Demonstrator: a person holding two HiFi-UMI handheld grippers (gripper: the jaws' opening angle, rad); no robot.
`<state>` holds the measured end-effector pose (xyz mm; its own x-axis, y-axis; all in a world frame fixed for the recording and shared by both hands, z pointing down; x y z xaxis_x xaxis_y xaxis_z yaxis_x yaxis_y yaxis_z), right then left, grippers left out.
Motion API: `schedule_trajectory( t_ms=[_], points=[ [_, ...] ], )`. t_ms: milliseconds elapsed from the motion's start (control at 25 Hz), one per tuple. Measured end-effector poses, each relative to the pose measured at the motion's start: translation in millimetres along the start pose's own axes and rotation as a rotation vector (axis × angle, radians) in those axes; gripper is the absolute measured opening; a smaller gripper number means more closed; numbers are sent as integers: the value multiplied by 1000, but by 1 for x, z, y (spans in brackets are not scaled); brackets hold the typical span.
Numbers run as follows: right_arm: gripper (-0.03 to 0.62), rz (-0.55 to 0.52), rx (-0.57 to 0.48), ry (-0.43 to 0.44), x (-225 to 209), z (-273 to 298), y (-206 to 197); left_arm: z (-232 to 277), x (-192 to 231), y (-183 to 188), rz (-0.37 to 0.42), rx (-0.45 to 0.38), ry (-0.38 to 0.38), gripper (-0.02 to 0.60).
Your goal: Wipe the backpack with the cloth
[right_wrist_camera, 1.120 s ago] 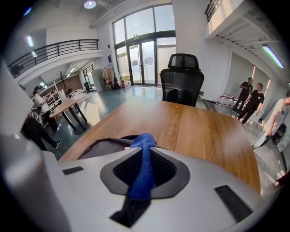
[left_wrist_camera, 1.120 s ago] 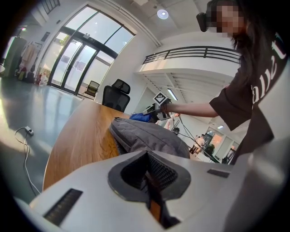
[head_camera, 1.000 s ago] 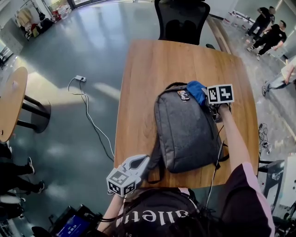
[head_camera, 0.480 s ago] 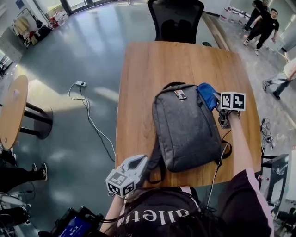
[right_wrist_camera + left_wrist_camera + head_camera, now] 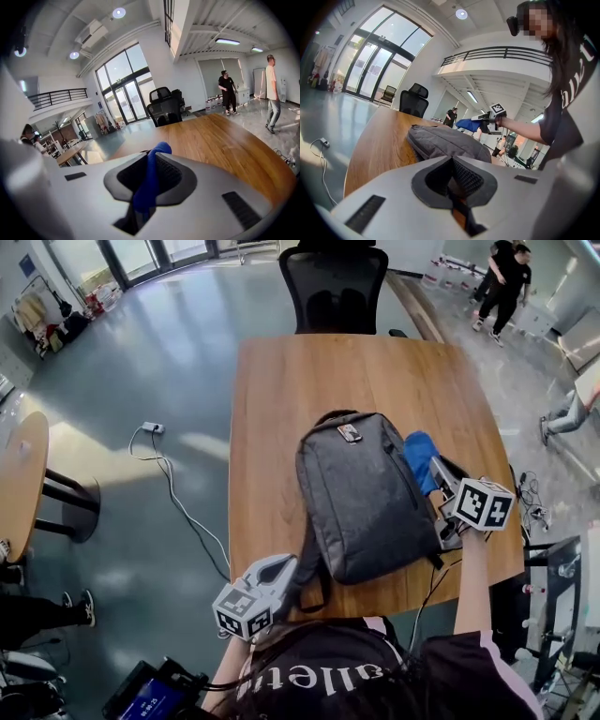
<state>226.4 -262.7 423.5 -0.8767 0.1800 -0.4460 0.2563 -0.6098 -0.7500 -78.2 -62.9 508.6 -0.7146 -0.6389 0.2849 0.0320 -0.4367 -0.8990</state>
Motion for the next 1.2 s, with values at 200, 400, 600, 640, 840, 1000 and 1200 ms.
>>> schedule_trajectory(
  t_ms=[200,400,600,640,840,1000,1200],
  points=[
    [61,35,-70,33,41,-60,-36,-6,-9,-1,27,-2,-61,2],
    [61,95,-114,26,73,-108,-85,-24,-22,-7,46,12,-128,2],
    [61,173,-166,-16,83,-151,-138,-35,-40,-29,48,48,-220,2],
    [61,183,-171,-30,84,-159,-147,-35,-44,-36,43,56,-239,2],
    [61,190,-161,-94,91,-189,-184,-29,-59,-59,31,99,-331,2],
    [61,189,-142,-121,95,-209,-208,-26,-77,-58,55,91,-374,2],
    [61,204,-141,-114,95,-229,-229,-26,-96,-55,84,62,-369,2]
  ],
)
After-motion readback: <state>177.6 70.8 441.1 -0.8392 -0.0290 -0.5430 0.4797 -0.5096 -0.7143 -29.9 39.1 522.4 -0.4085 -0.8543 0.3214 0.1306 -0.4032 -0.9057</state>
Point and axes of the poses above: the fingertips, and each gripper's own axes: z forward along the fingers, x to its left, y out of its top, the point moved 2 cm from there along -z, backward along the fingers, and after that the axes turned 10 degrees about z, right-handed, at the moved point
